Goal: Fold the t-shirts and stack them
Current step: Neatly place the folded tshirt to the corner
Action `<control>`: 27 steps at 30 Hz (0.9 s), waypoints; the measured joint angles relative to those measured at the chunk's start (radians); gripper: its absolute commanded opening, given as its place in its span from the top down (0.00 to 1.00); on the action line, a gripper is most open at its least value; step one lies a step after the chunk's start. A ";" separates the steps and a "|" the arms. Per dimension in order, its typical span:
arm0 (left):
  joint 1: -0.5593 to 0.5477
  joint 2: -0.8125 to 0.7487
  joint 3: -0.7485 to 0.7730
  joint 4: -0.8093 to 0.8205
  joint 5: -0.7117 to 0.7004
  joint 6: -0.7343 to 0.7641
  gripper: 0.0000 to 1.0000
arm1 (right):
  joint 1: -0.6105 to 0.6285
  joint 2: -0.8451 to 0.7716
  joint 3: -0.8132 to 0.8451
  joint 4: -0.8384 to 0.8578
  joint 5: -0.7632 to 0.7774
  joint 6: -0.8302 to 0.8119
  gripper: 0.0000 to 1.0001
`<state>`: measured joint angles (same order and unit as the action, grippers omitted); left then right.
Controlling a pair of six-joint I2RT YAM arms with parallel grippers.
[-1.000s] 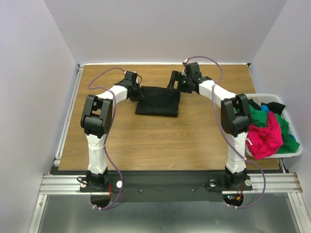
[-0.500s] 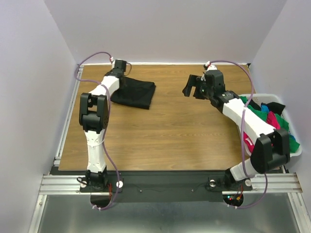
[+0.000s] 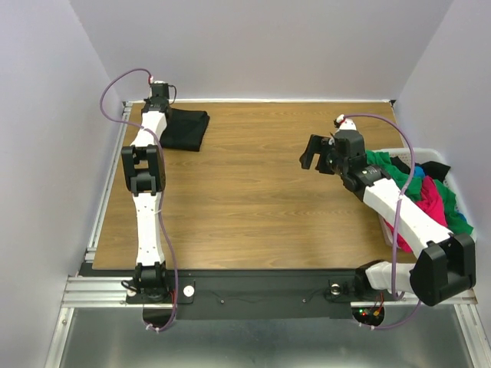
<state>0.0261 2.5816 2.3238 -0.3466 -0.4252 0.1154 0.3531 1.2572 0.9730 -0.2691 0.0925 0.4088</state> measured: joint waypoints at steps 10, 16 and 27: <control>0.036 0.000 0.002 0.078 -0.021 0.121 1.00 | 0.000 -0.002 -0.013 0.001 0.024 0.010 0.00; 0.094 0.001 0.002 0.095 -0.027 0.140 0.96 | 0.000 -0.014 -0.023 -0.001 0.048 0.014 0.00; 0.111 -0.005 0.028 0.129 -0.136 0.089 0.01 | 0.000 -0.041 -0.033 -0.008 0.087 0.026 0.00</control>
<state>0.1368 2.5771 2.3516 -0.2180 -0.5610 0.2043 0.3531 1.2163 0.9401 -0.2771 0.1791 0.4347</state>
